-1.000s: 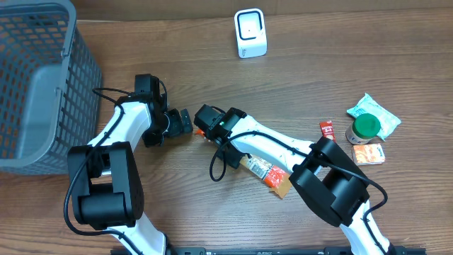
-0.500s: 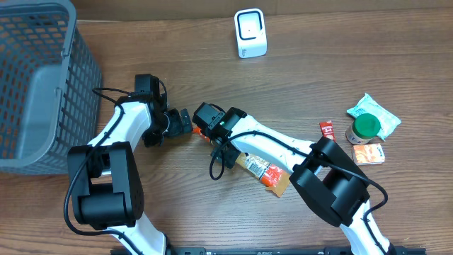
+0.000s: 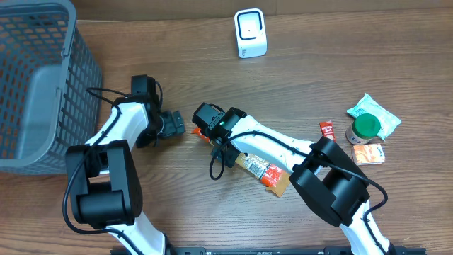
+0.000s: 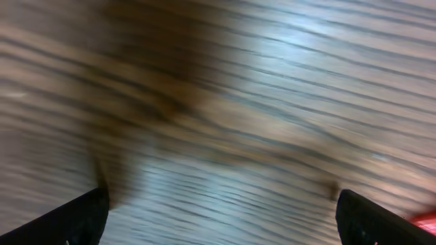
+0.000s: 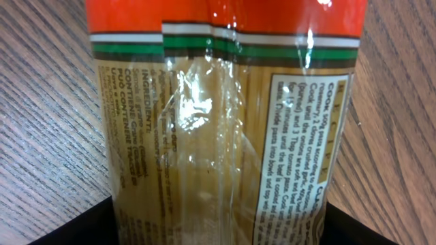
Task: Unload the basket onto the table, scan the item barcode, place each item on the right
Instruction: 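Grasp the spaghetti package with the right gripper and lift it, then carry the spaghetti package up toward the white scanner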
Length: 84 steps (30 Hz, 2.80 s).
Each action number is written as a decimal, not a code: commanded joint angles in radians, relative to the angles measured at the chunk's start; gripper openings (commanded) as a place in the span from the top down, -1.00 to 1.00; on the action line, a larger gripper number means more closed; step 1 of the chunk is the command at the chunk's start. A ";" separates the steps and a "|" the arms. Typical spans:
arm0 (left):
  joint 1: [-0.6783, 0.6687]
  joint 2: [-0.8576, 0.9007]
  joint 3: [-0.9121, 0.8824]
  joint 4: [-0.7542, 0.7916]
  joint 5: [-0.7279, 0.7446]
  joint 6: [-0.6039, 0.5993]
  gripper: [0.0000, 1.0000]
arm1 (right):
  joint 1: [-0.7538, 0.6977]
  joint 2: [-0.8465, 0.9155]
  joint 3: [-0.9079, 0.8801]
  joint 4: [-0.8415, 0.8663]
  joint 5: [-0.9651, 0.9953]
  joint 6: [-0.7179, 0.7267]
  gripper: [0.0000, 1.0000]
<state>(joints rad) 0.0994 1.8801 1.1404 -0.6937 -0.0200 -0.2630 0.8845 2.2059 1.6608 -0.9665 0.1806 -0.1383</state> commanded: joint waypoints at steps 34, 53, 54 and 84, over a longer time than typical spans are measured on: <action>0.012 0.039 -0.025 0.018 -0.132 0.031 -0.99 | 0.003 0.027 0.001 0.005 -0.047 0.003 0.46; 0.012 0.039 -0.025 0.022 -0.132 0.031 -1.00 | 0.003 0.027 0.001 0.012 -0.047 0.003 0.77; 0.012 0.039 -0.025 0.022 -0.132 0.031 -0.99 | 0.003 0.027 0.001 0.012 -0.047 0.003 0.71; 0.012 0.039 -0.025 0.038 -0.132 0.031 -0.99 | -0.131 -0.434 0.024 -0.119 -0.033 0.114 0.93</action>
<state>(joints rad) 0.1066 1.8812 1.1389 -0.6716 -0.0731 -0.2516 0.7979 1.8729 1.6619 -1.0641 0.1349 -0.0635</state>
